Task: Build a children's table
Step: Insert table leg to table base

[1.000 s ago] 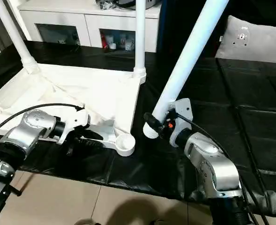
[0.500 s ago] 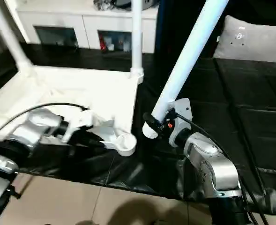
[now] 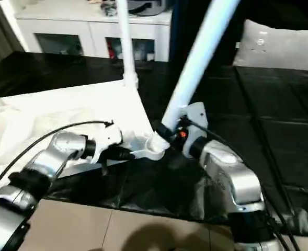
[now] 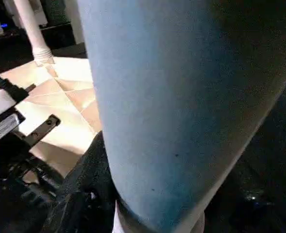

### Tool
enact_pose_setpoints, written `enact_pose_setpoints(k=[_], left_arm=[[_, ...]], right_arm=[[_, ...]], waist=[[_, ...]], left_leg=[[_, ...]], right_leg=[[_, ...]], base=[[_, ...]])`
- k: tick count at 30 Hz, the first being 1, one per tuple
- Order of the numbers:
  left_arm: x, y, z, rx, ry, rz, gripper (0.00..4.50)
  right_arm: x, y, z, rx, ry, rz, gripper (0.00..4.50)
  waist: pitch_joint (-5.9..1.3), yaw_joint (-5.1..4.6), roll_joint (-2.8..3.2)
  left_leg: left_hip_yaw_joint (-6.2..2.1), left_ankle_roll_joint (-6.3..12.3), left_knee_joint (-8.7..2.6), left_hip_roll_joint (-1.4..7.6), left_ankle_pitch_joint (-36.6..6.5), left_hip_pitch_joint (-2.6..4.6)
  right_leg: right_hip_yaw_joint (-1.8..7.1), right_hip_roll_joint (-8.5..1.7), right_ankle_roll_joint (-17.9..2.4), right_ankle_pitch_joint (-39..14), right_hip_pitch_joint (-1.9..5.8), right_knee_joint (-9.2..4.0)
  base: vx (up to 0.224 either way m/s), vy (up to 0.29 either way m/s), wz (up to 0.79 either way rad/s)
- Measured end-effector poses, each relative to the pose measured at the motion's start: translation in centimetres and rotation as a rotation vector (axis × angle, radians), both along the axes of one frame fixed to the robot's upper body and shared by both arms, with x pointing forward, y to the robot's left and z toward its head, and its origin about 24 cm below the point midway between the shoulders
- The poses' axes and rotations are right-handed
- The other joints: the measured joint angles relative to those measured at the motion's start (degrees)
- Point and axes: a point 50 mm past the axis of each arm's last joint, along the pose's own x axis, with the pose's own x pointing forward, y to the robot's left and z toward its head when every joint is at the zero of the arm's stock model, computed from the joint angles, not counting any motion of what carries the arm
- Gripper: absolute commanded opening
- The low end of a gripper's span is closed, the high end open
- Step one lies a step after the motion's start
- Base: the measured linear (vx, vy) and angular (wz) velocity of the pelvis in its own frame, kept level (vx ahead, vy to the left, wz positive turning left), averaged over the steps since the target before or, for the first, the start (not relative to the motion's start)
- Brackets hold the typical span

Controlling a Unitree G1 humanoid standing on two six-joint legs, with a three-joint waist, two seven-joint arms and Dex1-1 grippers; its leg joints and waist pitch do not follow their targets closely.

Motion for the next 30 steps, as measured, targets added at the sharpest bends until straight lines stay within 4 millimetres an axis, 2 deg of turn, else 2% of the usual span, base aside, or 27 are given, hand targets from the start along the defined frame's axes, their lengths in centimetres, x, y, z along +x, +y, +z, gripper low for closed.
enact_pose_setpoints(k=[2, 4, 10, 11, 17, 21, 26, 30], left_arm=[[-0.1, 0.0, 0.0, -0.006, 0.007, 0.006, 0.00], [-0.1, 0.1, 0.0, -0.010, 0.014, 0.018, 0.55], [0.1, 0.7, -0.1, -0.047, 0.023, 0.073, 0.55], [0.1, 0.8, -0.1, -0.049, 0.023, 0.075, 0.21], [0.0, 0.9, -0.2, -0.028, 0.013, 0.059, 0.00], [0.0, 0.9, -0.1, -0.022, 0.002, 0.049, 0.00], [0.0, 0.9, -0.1, -0.009, -0.025, 0.029, 0.00], [-0.6, 1.4, 0.1, 0.011, -0.037, -0.028, 0.00]], right_arm=[[0.0, 0.1, -0.3, -0.015, 0.010, 0.004, 1.90], [0.0, 0.2, -0.6, -0.020, 0.023, 0.011, 1.90], [0.0, 0.3, -0.9, -0.027, 0.034, 0.022, 1.90], [0.1, 0.3, -0.8, -0.028, 0.032, 0.028, 1.90], [0.7, 0.7, -0.2, -0.045, 0.006, 0.043, 1.90], [0.8, 1.1, -0.6, -0.065, 0.023, 0.067, 1.90], [1.3, 1.6, 0.0, -0.095, 0.019, 0.113, 1.90], [1.1, 2.1, -0.9, -0.121, 0.075, 0.166, 1.90]], waist=[[-0.15, 0.05, 0.23], [-0.18, 0.03, 0.28], [-0.12, -0.20, 0.18], [-0.11, -0.30, 0.17], [-0.13, -0.51, 0.13], [-0.12, -0.52, 0.12], [-0.11, -0.50, 0.05], [-0.08, -0.51, -0.05]], left_leg=[[0.00, -0.01, -0.14, 0.01, 0.0, 0.00], [0.00, -0.01, -0.24, 0.01, 0.0, -0.01], [0.01, -0.08, -0.23, 0.02, 0.0, -0.04], [0.02, -0.10, -0.22, 0.02, 0.1, -0.04], [0.01, -0.13, -0.24, 0.02, 0.1, 0.00], [0.01, -0.13, -0.23, 0.02, 0.1, -0.02], [0.01, -0.13, -0.24, 0.03, 0.1, -0.01], [0.00, -0.14, -0.35, 0.06, 0.1, -0.02]], right_leg=[[-0.04, 0.00, 0.0, 0.0, -0.01, 0.02], [-0.06, 0.00, 0.0, 0.0, -0.04, 0.01], [-0.07, 0.01, 0.0, 0.0, -0.09, -0.02], [-0.07, 0.01, 0.0, 0.0, -0.09, -0.04], [-0.10, 0.03, 0.0, 0.0, -0.09, -0.04], [-0.10, 0.02, 0.0, 0.0, -0.09, -0.05], [-0.10, 0.03, 0.0, 0.0, -0.09, -0.04], [-0.11, 0.04, 0.0, 0.0, -0.11, -0.05]], base=[[0.000, 0.000, 0.00], [0.000, 0.000, 0.00], [0.000, 0.000, 0.00], [0.000, 0.000, 0.00], [0.000, 0.000, 0.00], [0.000, 0.000, 0.00], [0.000, 0.000, 0.00], [0.000, 0.000, 0.00]])
